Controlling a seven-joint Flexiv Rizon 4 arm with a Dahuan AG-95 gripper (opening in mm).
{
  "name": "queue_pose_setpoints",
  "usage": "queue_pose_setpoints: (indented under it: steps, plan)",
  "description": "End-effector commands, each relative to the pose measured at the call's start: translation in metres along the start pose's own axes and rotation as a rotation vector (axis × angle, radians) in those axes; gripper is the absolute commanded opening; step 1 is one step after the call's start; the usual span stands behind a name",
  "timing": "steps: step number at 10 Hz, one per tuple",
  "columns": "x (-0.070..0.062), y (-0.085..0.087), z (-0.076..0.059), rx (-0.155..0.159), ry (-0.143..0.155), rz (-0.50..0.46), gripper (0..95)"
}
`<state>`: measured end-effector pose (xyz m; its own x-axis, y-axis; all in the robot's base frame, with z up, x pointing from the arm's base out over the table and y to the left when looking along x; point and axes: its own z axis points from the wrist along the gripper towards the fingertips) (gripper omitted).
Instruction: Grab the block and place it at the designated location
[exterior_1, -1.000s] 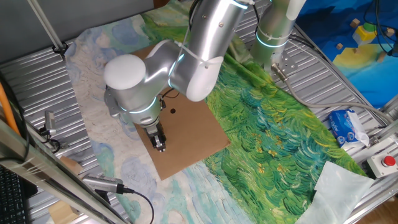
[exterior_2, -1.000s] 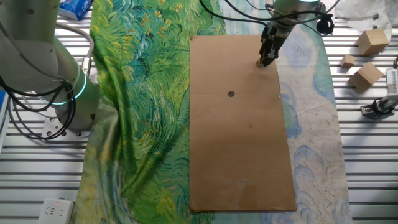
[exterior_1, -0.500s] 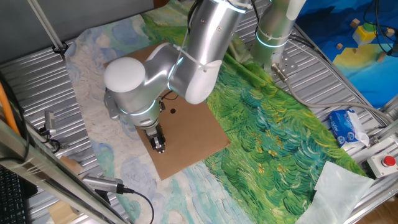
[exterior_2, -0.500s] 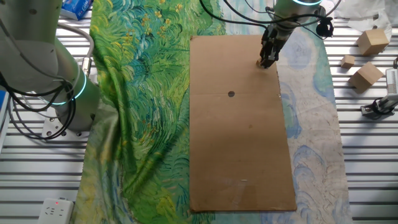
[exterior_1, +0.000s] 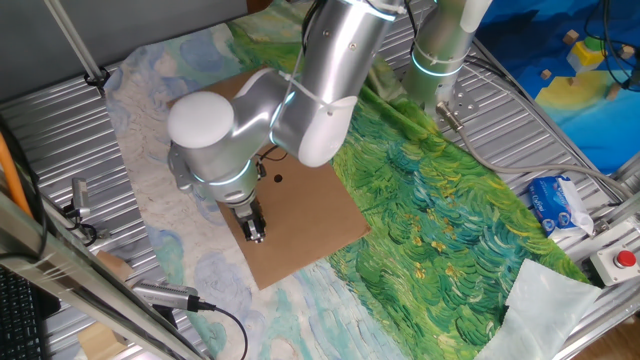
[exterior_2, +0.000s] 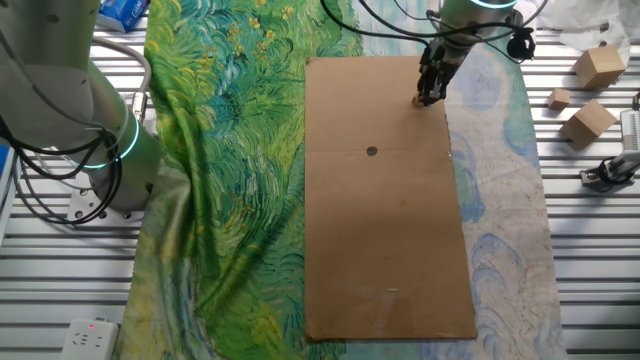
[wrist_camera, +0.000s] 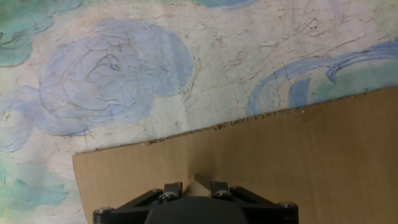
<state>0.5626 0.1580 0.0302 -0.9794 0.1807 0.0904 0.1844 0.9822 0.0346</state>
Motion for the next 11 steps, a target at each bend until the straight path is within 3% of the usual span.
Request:
queue_pose_setpoints:
  steps: [1,5,9,11]
  plan:
    - [0.0,0.0,0.001,0.001,0.003,0.003,0.0]
    - [0.007,-0.001,-0.005,0.008,0.026,-0.006,0.0]
    - [0.038,-0.015,0.0,0.012,0.02,-0.033,0.0]
    - [0.046,-0.023,-0.001,0.013,0.021,-0.053,0.0]
